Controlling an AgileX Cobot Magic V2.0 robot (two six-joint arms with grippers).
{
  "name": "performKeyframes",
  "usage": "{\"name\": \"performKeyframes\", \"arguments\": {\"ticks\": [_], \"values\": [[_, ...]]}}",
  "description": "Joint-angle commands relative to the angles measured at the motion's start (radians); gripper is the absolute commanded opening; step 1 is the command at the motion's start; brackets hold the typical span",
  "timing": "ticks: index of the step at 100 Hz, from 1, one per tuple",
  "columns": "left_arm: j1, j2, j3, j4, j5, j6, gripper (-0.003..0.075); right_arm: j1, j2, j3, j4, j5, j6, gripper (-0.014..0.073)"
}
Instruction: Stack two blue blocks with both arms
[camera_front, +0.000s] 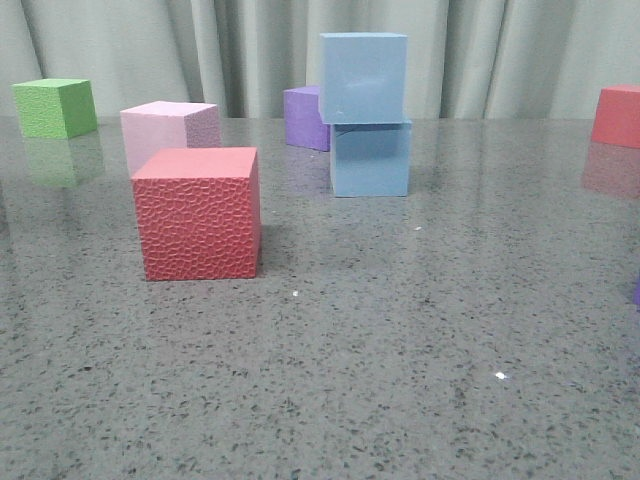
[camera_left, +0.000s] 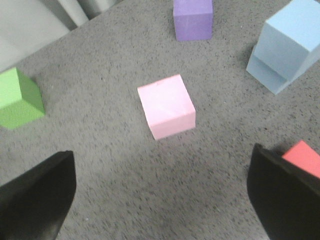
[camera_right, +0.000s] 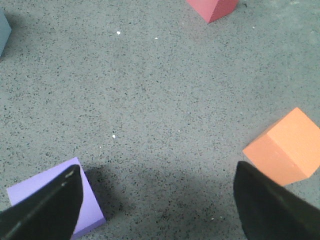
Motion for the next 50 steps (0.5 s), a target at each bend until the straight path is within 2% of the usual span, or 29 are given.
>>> {"name": "performKeyframes", "arguments": {"ticks": [1, 25, 50], "values": [[0.006, -0.114, 0.106, -0.021, -0.129, -0.048, 0.0651, -0.005, -0.005, -0.024, -0.031, -0.046, 0.019, 0.061], [0.01, -0.345, 0.427, -0.017, -0.298, -0.118, 0.0651, -0.005, -0.005, -0.024, -0.031, -0.036, 0.031, 0.061], [0.013, -0.53, 0.648, -0.015, -0.328, -0.163, 0.0625, -0.005, -0.005, -0.024, -0.03, -0.017, 0.031, 0.061]]}}
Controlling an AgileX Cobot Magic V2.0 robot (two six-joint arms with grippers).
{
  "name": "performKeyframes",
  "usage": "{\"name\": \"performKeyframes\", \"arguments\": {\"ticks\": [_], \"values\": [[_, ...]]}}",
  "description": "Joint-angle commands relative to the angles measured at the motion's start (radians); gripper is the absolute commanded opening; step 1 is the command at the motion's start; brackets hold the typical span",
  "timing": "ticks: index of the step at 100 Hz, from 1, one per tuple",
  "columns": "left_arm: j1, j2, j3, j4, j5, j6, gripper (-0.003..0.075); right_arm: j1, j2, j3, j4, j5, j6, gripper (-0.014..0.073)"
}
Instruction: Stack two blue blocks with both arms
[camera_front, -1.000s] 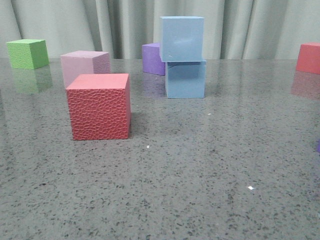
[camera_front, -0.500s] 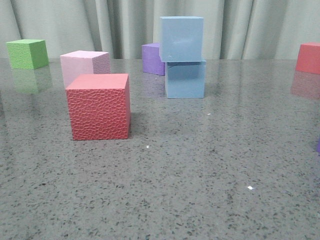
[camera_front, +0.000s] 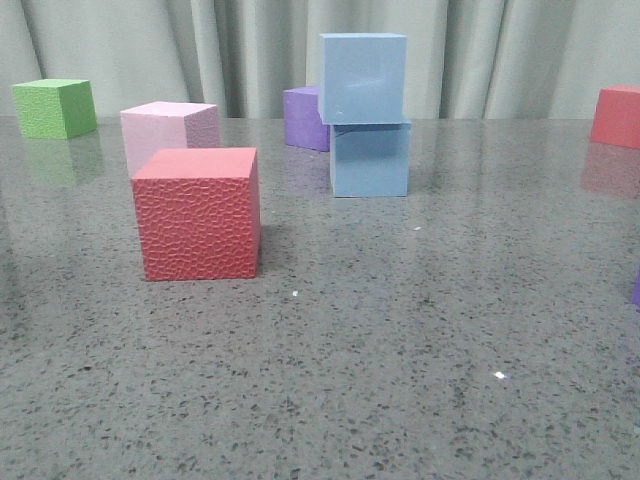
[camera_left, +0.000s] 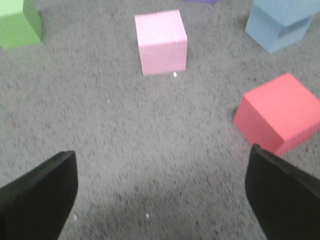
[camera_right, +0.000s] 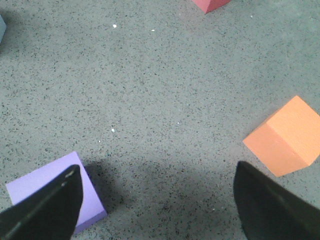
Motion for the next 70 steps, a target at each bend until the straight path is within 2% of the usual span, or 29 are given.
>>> {"name": "performKeyframes", "arguments": {"ticks": [1, 16, 46, 56, 70], "values": [[0.005, -0.059, 0.029, -0.014, -0.08, -0.036, 0.0622, -0.005, -0.005, -0.024, -0.03, -0.041, 0.003, 0.061], [0.005, -0.128, 0.096, -0.019, -0.099, -0.047, 0.0598, -0.005, -0.005, -0.024, -0.021, -0.031, 0.003, 0.061], [0.005, -0.142, 0.098, -0.027, -0.116, -0.049, 0.0589, -0.005, -0.005, -0.024, -0.014, -0.032, 0.003, 0.061], [0.005, -0.142, 0.098, -0.027, -0.123, -0.049, 0.0557, -0.005, -0.005, -0.024, -0.004, -0.045, 0.003, 0.061], [0.005, -0.142, 0.098, -0.027, -0.125, -0.049, 0.0471, -0.005, -0.005, -0.024, 0.005, -0.068, 0.003, 0.0608]]}}
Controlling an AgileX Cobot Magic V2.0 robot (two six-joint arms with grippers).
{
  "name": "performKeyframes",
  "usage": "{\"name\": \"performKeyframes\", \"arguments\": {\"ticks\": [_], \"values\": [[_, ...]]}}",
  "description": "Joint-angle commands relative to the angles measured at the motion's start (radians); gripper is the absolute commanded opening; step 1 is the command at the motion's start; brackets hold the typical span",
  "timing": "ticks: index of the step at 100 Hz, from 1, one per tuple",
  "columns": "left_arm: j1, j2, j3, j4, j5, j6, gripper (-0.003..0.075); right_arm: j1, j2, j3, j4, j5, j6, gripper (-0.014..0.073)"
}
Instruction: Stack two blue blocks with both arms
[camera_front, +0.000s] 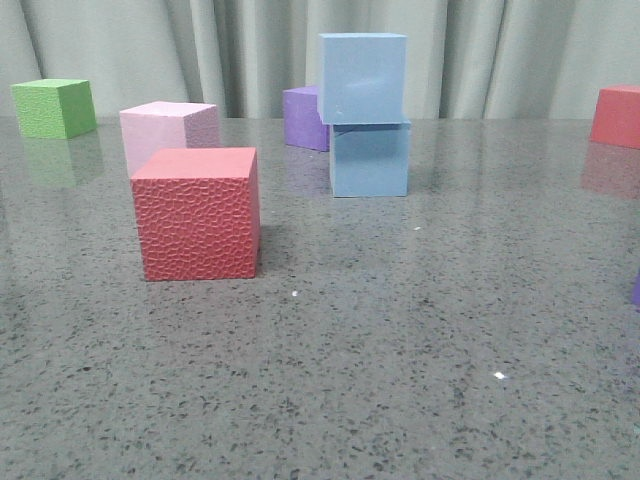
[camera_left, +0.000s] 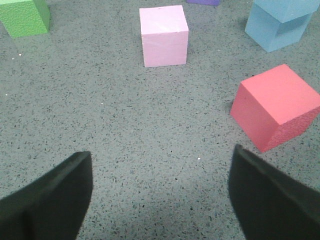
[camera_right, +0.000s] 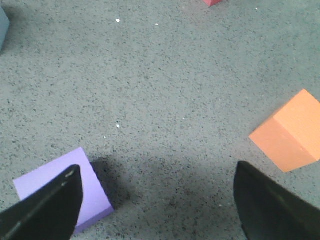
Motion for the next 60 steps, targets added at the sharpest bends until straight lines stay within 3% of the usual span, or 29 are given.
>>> {"name": "performKeyframes", "arguments": {"ticks": [1, 17, 50, 55, 60], "values": [[0.001, -0.003, -0.025, -0.023, -0.077, -0.012, 0.0467, -0.005, -0.005, -0.024, -0.016, -0.073, 0.001, 0.0604], [0.001, -0.003, -0.025, -0.023, -0.077, -0.012, 0.0355, -0.005, -0.005, -0.024, -0.016, -0.069, 0.001, 0.0467], [0.001, -0.003, -0.025, -0.023, -0.09, -0.012, 0.0095, -0.005, -0.005, -0.024, -0.016, -0.066, 0.001, -0.0078], [0.001, -0.003, -0.025, -0.023, -0.102, -0.012, 0.005, -0.005, -0.005, -0.024, -0.016, -0.066, 0.001, -0.0127], [0.001, -0.003, -0.025, -0.023, -0.117, -0.012, -0.0001, -0.005, -0.005, -0.024, -0.016, -0.066, 0.001, -0.0119]]}}
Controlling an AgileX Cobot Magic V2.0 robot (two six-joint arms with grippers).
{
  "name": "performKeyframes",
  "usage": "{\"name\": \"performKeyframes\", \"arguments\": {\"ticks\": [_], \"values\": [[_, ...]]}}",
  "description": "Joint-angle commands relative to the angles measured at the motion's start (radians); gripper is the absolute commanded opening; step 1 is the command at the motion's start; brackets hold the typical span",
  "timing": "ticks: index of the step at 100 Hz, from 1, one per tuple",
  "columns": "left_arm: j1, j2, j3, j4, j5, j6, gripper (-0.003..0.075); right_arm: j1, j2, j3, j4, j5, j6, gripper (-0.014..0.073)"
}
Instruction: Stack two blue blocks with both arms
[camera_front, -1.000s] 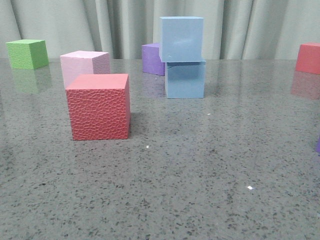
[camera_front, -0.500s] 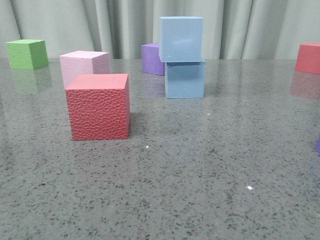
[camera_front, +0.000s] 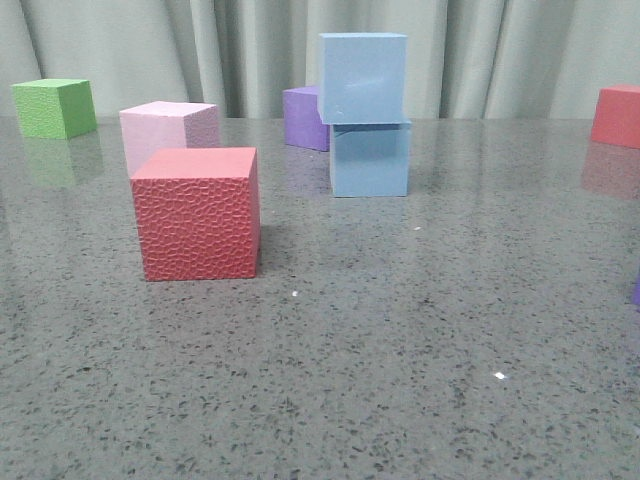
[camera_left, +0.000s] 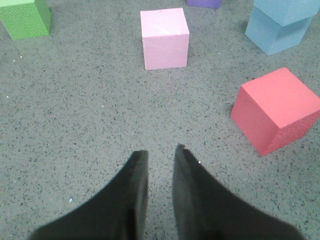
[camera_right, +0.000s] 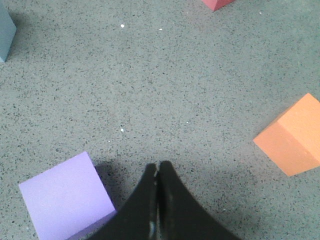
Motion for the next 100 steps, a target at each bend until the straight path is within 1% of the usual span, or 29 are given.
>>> {"name": "performKeyframes", "arguments": {"ticks": [1, 2, 22, 100], "values": [[0.001, -0.003, -0.025, -0.021, -0.1, -0.01, -0.0008, -0.005, -0.005, -0.024, -0.022, -0.055, -0.002, -0.012], [0.001, -0.003, -0.025, -0.021, -0.102, -0.01, -0.002, -0.005, -0.005, -0.024, -0.022, -0.055, -0.002, -0.0122], [0.001, -0.003, -0.025, -0.021, -0.136, -0.01, -0.0019, -0.005, -0.005, -0.024, -0.022, -0.052, -0.002, -0.0122], [0.001, -0.003, -0.025, -0.021, -0.135, -0.01, -0.0019, -0.005, -0.005, -0.024, -0.022, -0.051, -0.002, -0.0122]]}}
